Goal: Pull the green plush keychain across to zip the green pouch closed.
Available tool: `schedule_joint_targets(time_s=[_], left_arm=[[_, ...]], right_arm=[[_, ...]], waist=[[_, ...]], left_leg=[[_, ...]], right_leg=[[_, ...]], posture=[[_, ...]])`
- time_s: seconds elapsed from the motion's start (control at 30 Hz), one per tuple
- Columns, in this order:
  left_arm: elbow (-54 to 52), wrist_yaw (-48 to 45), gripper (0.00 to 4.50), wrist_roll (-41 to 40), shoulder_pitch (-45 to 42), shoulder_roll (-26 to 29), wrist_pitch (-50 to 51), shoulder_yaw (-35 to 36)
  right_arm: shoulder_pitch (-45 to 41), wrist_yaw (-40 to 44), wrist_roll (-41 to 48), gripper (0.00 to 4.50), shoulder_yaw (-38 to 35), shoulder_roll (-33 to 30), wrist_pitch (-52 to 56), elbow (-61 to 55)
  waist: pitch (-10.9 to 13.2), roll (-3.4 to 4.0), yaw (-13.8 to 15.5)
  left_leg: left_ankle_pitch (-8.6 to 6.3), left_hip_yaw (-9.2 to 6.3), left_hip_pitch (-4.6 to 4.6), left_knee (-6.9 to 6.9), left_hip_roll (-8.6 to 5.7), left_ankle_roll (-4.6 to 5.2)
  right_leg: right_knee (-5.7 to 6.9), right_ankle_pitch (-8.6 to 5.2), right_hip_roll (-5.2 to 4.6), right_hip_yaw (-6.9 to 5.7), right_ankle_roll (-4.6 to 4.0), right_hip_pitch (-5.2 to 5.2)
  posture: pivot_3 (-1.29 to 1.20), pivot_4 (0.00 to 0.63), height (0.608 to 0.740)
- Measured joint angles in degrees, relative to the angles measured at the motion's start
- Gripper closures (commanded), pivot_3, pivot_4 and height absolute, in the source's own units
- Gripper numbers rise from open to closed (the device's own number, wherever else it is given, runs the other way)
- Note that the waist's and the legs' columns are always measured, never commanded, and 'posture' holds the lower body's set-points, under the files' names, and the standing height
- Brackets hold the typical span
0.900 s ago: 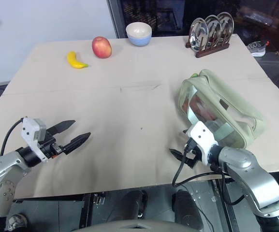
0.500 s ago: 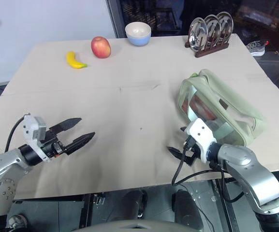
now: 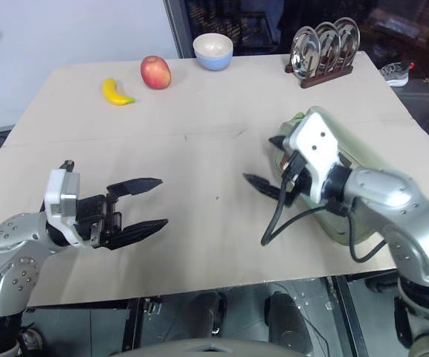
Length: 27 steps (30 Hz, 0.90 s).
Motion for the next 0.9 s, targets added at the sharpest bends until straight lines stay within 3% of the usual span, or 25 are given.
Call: schedule_joint_targets(time_s=[0.2,0.47,0.57,0.8,0.83,0.9], left_arm=[[1.99,-1.44,0.04,1.22,-1.29,-0.94,-2.14,-1.52],[3.65,-1.60,0.04,2.47,-2.27,-2.19,-3.64,-3.21],[3.59,-1.88,0.00,2.45,-2.01,-2.19,-4.01,-3.20],[3.10,-2.00,0.00,1.66,-1.19,-2.66,-4.56,-2.89],[2.79,-1.95,0.00,1.41,-1.02,-2.74,-4.58,-2.81],[1.98,-1.47,0.00,0.91,-0.92,-3.30,-4.69,-2.39]], right_arm=[[-6.25,-1.56,-0.23,0.00,-2.40,-12.55,10.78,3.60],[-5.22,-1.21,-1.06,0.00,-2.50,-17.59,15.25,7.18],[-5.64,-0.95,-0.67,0.83,-2.17,-17.58,17.61,8.03],[-5.08,-0.06,-1.31,4.18,-0.01,-17.65,16.62,9.30],[-4.96,0.35,-1.72,4.47,0.62,-17.83,15.20,9.66],[-4.12,1.32,-3.50,4.47,1.74,-18.63,11.22,10.12]], waist=[[0.06,0.08,0.00],[0.06,0.09,-0.18],[0.06,0.09,-0.12],[0.06,0.08,-0.07],[0.06,0.09,-0.08],[0.06,0.09,-0.10]], left_leg=[[-0.06,0.07,-0.07,-0.05,-0.06,0.10],[-0.07,0.15,-0.06,-0.05,-0.01,0.12],[-0.07,0.16,-0.06,-0.05,-0.01,0.12],[-0.07,0.15,-0.07,-0.03,-0.01,0.12],[-0.07,0.17,-0.06,-0.02,-0.01,0.12],[-0.07,0.17,-0.06,-0.02,-0.02,0.12]], right_leg=[[-0.18,0.00,-0.07,0.00,0.01,-0.04],[-0.16,0.00,-0.04,0.04,0.01,-0.04],[-0.16,0.00,-0.04,0.04,0.01,-0.04],[-0.15,0.00,-0.05,0.04,0.01,-0.04],[-0.15,0.00,-0.05,0.05,0.02,-0.03],[-0.15,0.01,-0.05,0.05,0.02,-0.03]], posture=[[0.00,0.150,0.740],[0.00,0.150,0.740],[0.00,0.150,0.740],[0.00,0.150,0.740],[0.00,0.150,0.740],[0.00,0.150,0.740]])
